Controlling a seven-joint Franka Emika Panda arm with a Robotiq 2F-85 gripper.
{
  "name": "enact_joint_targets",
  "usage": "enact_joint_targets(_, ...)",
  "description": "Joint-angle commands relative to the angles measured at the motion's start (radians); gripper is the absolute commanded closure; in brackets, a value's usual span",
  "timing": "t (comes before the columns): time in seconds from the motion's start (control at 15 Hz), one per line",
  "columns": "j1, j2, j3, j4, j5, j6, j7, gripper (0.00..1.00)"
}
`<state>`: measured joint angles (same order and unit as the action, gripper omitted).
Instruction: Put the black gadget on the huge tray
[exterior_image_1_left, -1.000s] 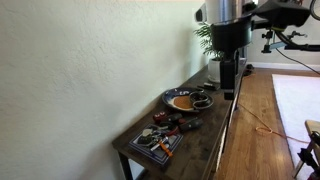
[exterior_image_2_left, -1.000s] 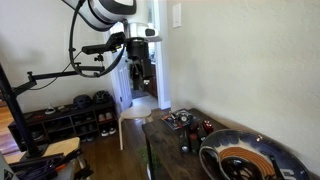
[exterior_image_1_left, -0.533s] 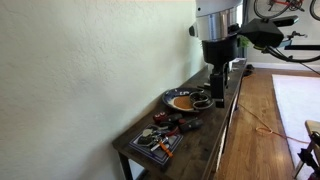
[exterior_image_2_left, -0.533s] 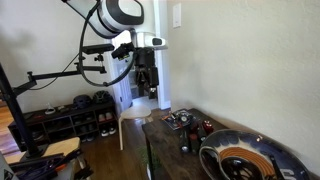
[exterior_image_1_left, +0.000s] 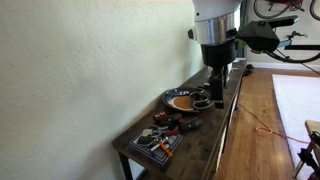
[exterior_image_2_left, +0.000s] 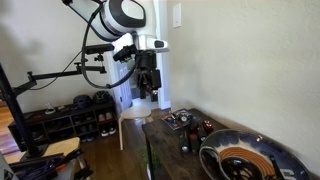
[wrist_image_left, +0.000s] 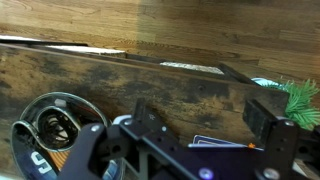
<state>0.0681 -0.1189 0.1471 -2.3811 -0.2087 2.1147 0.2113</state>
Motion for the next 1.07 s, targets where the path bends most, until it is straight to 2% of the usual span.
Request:
enact_joint_targets(0.0,-0.006,0.086,-0.018,0.030,-0.070,0.039,0.018,0.00)
enact_joint_targets(0.27,-0.001,0.177,-0.041,0.048,-0.131,0.143,0.011,0.00)
enact_joint_targets(0.73,-0.004,0.268,-0.085,0.033,-0.158,0.456,-0.119,0.00)
enact_joint_targets(0.8,-0.004,0.275,-0.090,0.031,-0.155,0.481,-0.142,0.00)
enact_joint_targets(0.87,0.011,0.269,-0.089,0.041,-0.137,0.426,-0.104,0.00)
enact_joint_targets(1.0,0.011,0.278,-0.092,0.042,-0.134,0.434,-0.111,0.00)
